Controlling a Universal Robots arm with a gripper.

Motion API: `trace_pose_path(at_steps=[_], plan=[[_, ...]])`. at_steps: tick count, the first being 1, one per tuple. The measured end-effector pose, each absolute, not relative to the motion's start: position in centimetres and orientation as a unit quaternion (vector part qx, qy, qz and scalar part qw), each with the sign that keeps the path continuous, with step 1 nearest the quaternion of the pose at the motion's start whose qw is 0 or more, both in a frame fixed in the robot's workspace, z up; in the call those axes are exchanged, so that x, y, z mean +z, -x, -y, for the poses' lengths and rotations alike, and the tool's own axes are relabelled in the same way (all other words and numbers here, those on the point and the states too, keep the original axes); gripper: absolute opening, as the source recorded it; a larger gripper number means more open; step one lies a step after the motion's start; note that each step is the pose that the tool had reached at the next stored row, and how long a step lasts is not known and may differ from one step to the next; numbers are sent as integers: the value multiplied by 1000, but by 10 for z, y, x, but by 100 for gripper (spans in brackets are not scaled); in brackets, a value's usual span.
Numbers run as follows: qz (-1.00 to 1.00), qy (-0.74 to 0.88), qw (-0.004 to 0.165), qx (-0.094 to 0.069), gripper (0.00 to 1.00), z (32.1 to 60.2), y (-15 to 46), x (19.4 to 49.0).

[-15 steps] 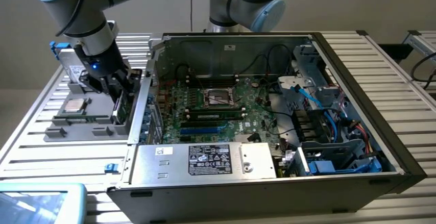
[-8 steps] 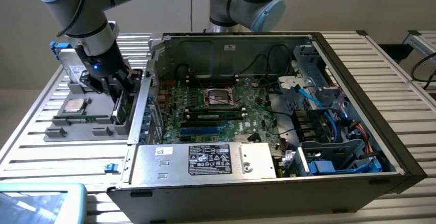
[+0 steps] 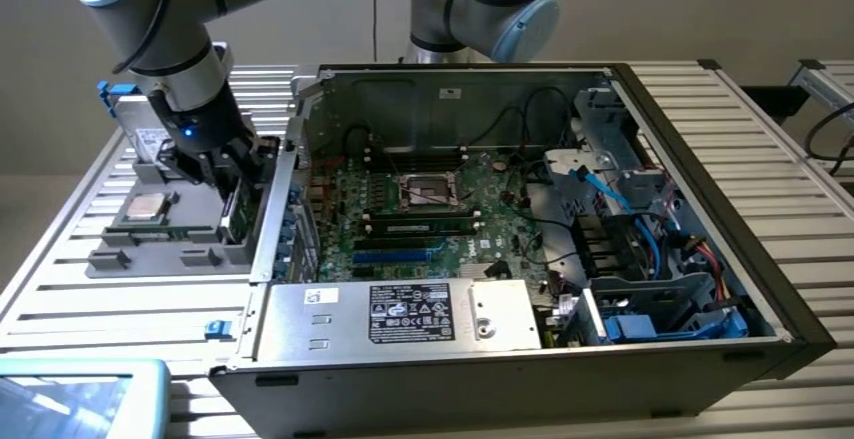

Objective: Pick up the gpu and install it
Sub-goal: 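Pick up the gpu and move the gpu toward the slot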

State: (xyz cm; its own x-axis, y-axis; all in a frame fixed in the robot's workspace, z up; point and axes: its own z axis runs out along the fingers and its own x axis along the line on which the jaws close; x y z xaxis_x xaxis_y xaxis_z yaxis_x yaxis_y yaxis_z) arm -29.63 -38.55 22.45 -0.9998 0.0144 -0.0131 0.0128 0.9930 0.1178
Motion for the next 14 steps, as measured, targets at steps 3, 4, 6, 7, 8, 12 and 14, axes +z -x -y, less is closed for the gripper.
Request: trace_pose_path(at_steps=[3,4,6,7,8,12,14], plan=[[-998,-6,7,59,29,386,296,224],[-998,-6,7,59,29,386,296,224],[-998,-6,7,59,28,386,296,224],[-998,-5,7,59,28,386,296,224],[-998,-5,7,59,28,386,296,224],[-998,-5,6,59,28,386,296,224],[-998,-5,6,59,28,386,296,225]])
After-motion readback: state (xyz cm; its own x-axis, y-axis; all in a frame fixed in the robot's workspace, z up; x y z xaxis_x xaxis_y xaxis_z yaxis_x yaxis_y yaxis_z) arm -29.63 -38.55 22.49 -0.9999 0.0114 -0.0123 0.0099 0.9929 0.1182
